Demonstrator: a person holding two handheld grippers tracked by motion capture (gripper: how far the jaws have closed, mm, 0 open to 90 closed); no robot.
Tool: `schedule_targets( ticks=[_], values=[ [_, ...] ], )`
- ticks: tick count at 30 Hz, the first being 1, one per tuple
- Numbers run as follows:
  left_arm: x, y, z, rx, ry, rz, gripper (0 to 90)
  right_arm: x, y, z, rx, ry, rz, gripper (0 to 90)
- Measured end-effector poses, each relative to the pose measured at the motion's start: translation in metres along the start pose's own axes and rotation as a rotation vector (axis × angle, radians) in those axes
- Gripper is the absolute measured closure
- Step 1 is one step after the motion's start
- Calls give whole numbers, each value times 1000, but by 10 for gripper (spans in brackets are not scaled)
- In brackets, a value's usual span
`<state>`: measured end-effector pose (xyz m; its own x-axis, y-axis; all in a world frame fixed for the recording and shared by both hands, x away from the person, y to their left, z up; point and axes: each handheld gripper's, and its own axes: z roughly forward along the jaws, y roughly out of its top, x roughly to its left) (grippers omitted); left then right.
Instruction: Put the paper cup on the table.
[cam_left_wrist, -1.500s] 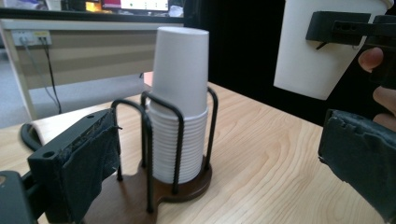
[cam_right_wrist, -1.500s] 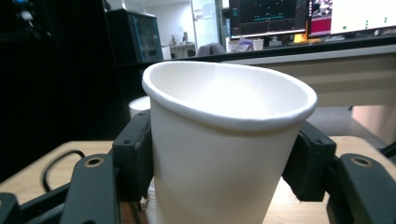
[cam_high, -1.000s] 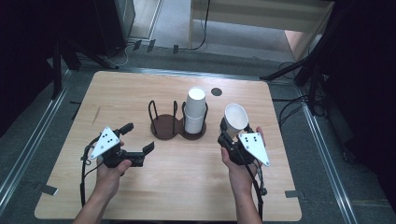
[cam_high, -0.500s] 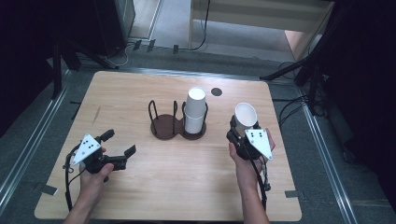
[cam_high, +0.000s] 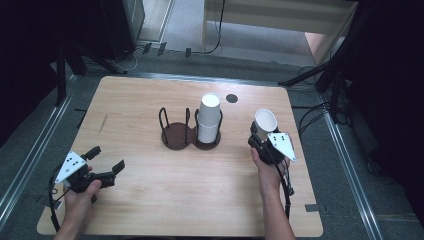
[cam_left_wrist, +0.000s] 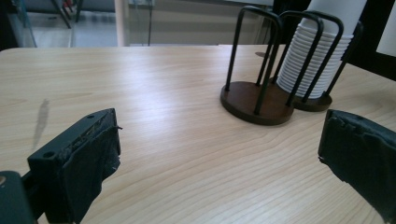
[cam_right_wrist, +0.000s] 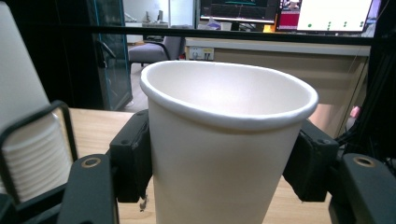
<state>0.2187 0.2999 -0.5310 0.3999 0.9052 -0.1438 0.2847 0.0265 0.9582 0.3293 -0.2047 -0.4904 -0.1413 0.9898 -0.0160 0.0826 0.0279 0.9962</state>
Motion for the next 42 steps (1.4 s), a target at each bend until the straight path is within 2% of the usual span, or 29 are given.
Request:
schedule_targets(
  ticks=[3, 6, 7, 9, 14, 20, 22, 34, 38, 42],
  values=[
    [7, -3, -6, -2, 18, -12, 0, -3, -7, 8, -3, -4, -42, 341],
    [13, -6, -11, 1, 31, -19, 0, -6, -15, 14, -33, -38, -70, 341],
    [14, -7, -12, 3, 35, -19, 0, -7, -17, 16, -42, -50, -71, 341],
    [16, -8, -14, 2, 44, -23, 0, -10, -22, 20, -46, -57, -37, 341],
    [20, -11, -19, 8, 73, -4, 0, -12, -29, 27, -47, -66, -39, 333],
    [24, -16, -24, 21, 94, 17, 0, -18, -37, 37, -16, -86, -1, 329],
    [27, -17, -27, 25, 111, 19, 0, -20, -39, 41, -4, -93, -4, 326],
    [30, -20, -30, 13, 125, -25, 0, -23, -45, 56, 72, -121, -1, 311],
    [30, -21, -29, 17, 124, -27, 0, -21, -44, 60, 121, -127, -29, 309],
    [30, -21, -30, 16, 124, -26, 0, -18, -45, 63, 146, -137, -53, 307]
  ],
)
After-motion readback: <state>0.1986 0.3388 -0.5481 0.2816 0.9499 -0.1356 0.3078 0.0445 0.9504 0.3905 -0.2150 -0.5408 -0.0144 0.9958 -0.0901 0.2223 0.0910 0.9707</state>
